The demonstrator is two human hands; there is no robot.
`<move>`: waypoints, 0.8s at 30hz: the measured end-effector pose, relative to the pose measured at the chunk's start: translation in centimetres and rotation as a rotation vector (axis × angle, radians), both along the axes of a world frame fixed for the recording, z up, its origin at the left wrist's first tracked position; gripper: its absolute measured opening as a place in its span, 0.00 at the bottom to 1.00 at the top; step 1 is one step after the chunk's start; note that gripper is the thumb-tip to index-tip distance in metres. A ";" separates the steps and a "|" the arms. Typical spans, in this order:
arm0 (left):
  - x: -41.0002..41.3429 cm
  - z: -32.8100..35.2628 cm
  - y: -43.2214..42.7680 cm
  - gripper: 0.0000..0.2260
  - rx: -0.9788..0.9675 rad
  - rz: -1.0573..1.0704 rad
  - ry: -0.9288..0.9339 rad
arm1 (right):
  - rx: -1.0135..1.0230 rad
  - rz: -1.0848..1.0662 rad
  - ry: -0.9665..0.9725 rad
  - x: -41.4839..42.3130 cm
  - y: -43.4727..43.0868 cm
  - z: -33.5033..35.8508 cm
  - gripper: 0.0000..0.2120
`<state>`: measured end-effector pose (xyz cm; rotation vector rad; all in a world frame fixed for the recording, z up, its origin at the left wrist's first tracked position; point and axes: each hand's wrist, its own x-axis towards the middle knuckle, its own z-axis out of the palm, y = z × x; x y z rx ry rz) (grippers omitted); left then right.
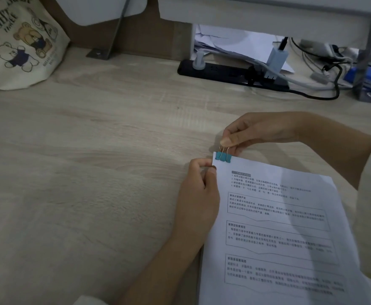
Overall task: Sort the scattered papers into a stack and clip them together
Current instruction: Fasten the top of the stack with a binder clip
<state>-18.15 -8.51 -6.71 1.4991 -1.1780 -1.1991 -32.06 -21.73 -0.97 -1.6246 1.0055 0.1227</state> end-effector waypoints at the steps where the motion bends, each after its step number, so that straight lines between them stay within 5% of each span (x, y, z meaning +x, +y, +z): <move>1: 0.0 -0.1 -0.1 0.06 0.005 0.002 -0.001 | -0.005 -0.012 0.004 0.0 0.1 0.0 0.09; 6: -0.1 -0.3 -0.2 0.08 0.010 0.007 -0.005 | -0.113 -0.138 0.010 -1.4 1.6 0.7 0.16; 12: 0.1 -0.7 0.3 0.18 -0.093 -0.056 -0.112 | -0.344 -0.471 0.059 -7.3 6.4 2.1 0.09; 17: -0.3 -0.9 1.2 0.24 -0.282 -0.105 -0.535 | -0.448 -0.633 0.238 -12.3 12.9 2.2 0.06; 24: -1.3 -1.7 4.1 0.32 -0.379 -0.538 -0.930 | -0.487 -0.543 0.596 -15.3 19.8 0.1 0.09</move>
